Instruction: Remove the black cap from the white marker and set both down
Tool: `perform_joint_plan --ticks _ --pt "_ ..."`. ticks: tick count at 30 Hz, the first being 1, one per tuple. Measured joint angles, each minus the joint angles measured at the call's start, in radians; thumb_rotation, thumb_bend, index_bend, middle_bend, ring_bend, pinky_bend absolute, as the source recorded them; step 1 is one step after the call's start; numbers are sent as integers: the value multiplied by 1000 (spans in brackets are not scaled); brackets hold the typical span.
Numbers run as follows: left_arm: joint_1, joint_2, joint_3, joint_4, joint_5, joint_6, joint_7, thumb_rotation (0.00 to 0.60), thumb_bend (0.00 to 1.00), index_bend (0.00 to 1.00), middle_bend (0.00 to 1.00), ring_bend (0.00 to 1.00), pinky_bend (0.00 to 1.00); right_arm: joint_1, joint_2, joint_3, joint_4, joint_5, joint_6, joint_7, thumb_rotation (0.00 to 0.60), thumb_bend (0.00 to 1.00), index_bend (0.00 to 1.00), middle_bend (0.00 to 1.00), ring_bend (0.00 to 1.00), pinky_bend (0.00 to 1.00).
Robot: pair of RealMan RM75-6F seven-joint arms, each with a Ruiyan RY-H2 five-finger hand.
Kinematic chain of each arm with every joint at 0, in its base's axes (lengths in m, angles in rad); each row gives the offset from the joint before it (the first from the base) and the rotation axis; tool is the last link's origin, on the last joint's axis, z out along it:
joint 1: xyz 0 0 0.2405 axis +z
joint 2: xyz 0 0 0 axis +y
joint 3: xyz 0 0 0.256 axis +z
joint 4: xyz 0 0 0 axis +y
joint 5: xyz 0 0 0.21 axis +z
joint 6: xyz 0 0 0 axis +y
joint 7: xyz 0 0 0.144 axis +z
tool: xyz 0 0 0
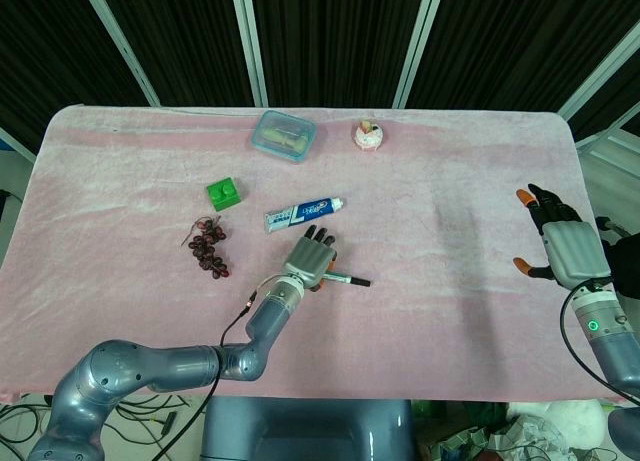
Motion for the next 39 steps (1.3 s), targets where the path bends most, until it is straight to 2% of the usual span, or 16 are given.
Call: perform_joint_plan --ticks 7,16,24,33,39 --pt "9 -13 -15 14 13 17 -6 600 363 521 167 0 0 -5 1 -1 4 -2 2 4 600 130 18 0 45 167" --pt "20 -21 -28 17 26 25 -13 600 429 599 213 0 0 -4 0 -1 2 -3 2 -3 600 130 18 0 45 167" --pt "54 -33 -54 35 42 47 -66 600 495 678 269 0 0 -1 -1 -2 -3 -2 -4 -13 600 130 18 0 45 166" --pt "100 -34 -83 54 95 47 -165 600 497 701 290 0 0 21 -13 3 -13 2 -22 -42 600 130 19 0 45 167" --pt "126 -7 -118 26 150 42 -242 600 497 708 297 0 0 42 -14 14 -51 19 -58 -35 600 130 45 0 45 167"
